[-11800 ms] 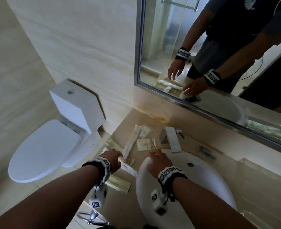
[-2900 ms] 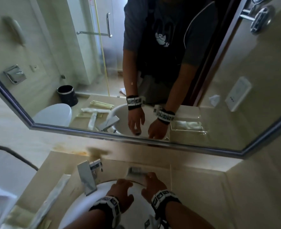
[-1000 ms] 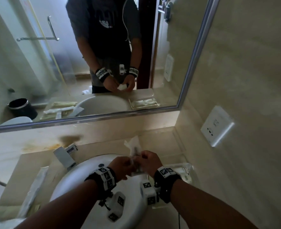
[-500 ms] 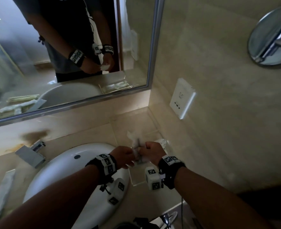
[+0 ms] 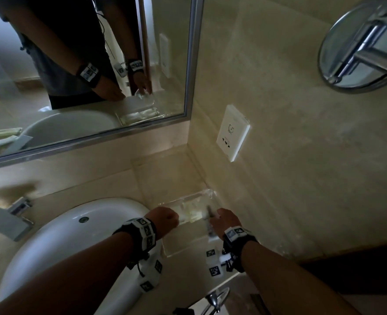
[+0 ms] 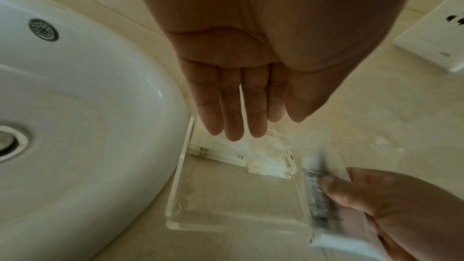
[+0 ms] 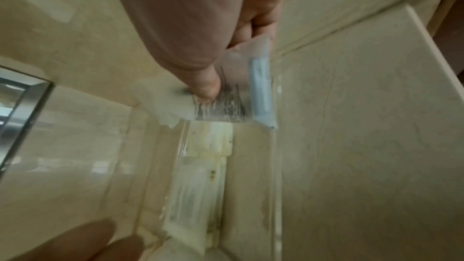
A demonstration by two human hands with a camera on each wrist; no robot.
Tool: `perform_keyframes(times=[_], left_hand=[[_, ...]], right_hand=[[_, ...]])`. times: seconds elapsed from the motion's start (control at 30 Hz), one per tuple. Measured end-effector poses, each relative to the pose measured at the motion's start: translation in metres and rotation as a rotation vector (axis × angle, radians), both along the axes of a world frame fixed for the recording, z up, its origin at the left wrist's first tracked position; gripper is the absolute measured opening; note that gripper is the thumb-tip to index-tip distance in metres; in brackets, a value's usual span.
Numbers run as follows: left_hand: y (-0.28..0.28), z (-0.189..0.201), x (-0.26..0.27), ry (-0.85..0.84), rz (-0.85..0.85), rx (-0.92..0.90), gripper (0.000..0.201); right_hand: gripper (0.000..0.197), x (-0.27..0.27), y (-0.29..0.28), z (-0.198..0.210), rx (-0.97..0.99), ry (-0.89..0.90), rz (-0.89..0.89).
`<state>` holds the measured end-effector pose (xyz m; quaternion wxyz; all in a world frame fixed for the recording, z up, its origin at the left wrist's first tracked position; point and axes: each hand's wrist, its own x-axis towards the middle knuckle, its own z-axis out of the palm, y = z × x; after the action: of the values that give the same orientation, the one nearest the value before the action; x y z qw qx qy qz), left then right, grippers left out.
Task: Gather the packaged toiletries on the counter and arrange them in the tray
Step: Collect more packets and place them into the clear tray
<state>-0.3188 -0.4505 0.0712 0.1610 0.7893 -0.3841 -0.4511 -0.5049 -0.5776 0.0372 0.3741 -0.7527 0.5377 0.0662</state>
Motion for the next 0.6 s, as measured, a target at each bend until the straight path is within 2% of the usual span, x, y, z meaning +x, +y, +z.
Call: perform_keyframes(times=[0.07, 0.1, 0.3, 0.6], left_hand=[[0.002, -0.002, 0.003, -0.175, -0.080, -0.007, 0.024], [0.004, -0.006, 0.005, -0.204, -0.104, 0.003, 0.029], [0.005, -0.026, 0.006, -0.247, -0.191, 0.049, 0.044], [-0.049, -0.038, -0.005, -0.426, -0.578, 0.115, 0.054]], right_hand=[[0.036, -0.002, -0.008, -0.007, -0.054, 0.063, -0.023], [0.034, -0.002, -0.012, -0.010, -0.084, 0.097, -0.030], [0.026, 0.011, -0.020, -0.019, -0.198, 0.257, -0.002], [0.031, 0.020, -0.032, -0.039, -0.264, 0.281, -0.011]])
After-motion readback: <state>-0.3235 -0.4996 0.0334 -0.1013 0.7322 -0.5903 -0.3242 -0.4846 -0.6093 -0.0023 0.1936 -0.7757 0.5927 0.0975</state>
